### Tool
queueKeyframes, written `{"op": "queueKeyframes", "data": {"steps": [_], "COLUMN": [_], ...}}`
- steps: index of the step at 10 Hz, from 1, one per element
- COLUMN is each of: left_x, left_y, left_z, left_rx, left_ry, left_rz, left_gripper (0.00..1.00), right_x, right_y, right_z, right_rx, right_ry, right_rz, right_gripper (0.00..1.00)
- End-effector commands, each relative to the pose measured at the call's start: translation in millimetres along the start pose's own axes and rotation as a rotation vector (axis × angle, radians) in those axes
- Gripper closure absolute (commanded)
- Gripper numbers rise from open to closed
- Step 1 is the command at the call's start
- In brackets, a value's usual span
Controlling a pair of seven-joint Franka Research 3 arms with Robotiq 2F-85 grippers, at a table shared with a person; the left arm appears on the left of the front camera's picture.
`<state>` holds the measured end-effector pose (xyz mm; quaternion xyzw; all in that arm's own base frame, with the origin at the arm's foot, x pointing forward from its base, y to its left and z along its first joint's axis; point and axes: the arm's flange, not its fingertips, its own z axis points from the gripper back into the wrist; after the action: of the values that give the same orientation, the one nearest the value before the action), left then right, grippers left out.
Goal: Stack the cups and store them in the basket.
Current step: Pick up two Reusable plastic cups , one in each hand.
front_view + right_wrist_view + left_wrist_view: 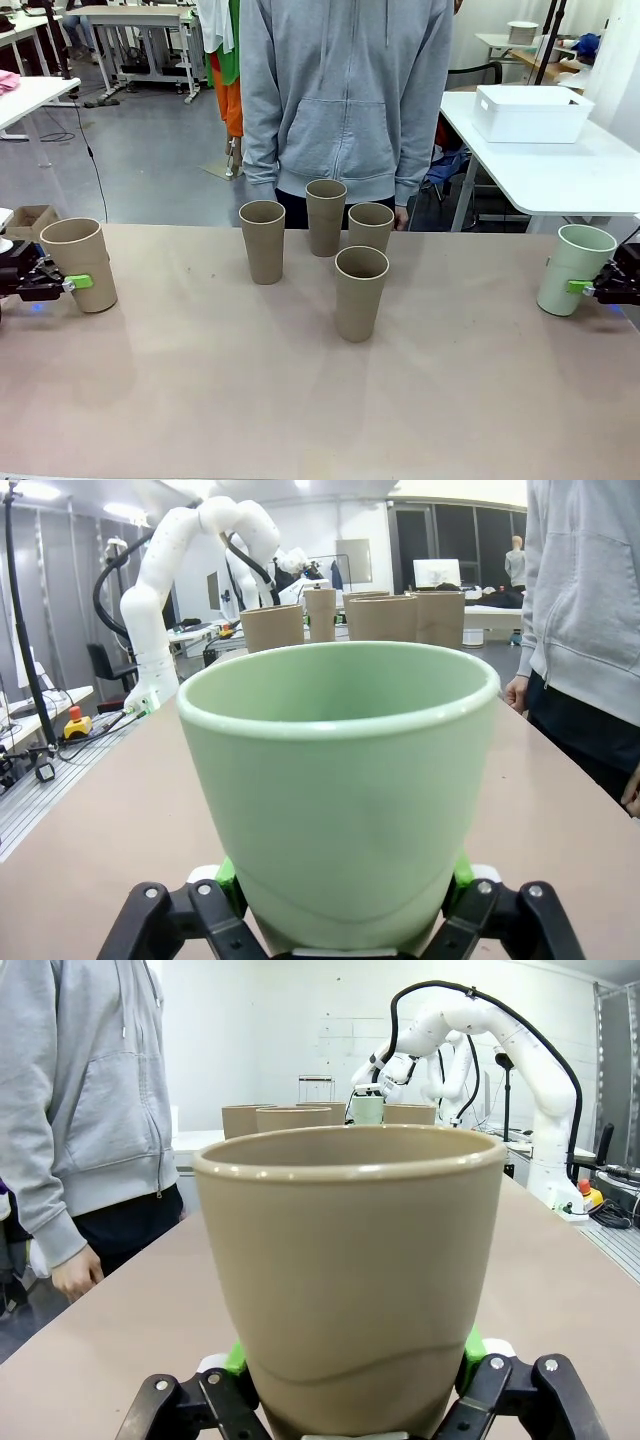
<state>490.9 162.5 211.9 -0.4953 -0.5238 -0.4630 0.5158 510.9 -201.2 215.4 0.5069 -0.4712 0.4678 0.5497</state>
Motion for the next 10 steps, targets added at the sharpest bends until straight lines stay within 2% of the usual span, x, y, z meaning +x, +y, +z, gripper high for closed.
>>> {"op": "queueKeyframes", "data": {"steps": [1, 3, 4, 6, 7, 10], "left_x": [-1, -1, -1, 44, 65, 104], "left_y": [0, 0, 0, -21, -34, -82], "left_z": [0, 0, 0, -20, -35, -88], "left_rx": [-0.002, -0.002, -0.001, 0.023, 0.014, -0.02], "left_ry": [0.0, 0.0, 0.0, -0.002, -0.005, -0.015], "left_rz": [-0.001, -0.001, 0.004, -0.023, -0.023, -0.053], "left_gripper": [0.57, 0.57, 0.16, 0.16, 0.16, 0.16], "right_x": [0, 0, -1, 53, 78, 115], "right_y": [-1, -1, 0, 33, 53, 105], "right_z": [1, 1, 1, -19, -31, -76], "right_rx": [-0.005, -0.005, -0.001, -0.079, -0.119, -0.205], "right_ry": [0.007, 0.007, 0.0, -0.019, 0.019, -0.008], "right_rz": [0.0, 0.0, -0.002, 0.051, 0.028, 0.018], "right_gripper": [0.45, 0.45, 0.15, 0.16, 0.16, 0.16]}}
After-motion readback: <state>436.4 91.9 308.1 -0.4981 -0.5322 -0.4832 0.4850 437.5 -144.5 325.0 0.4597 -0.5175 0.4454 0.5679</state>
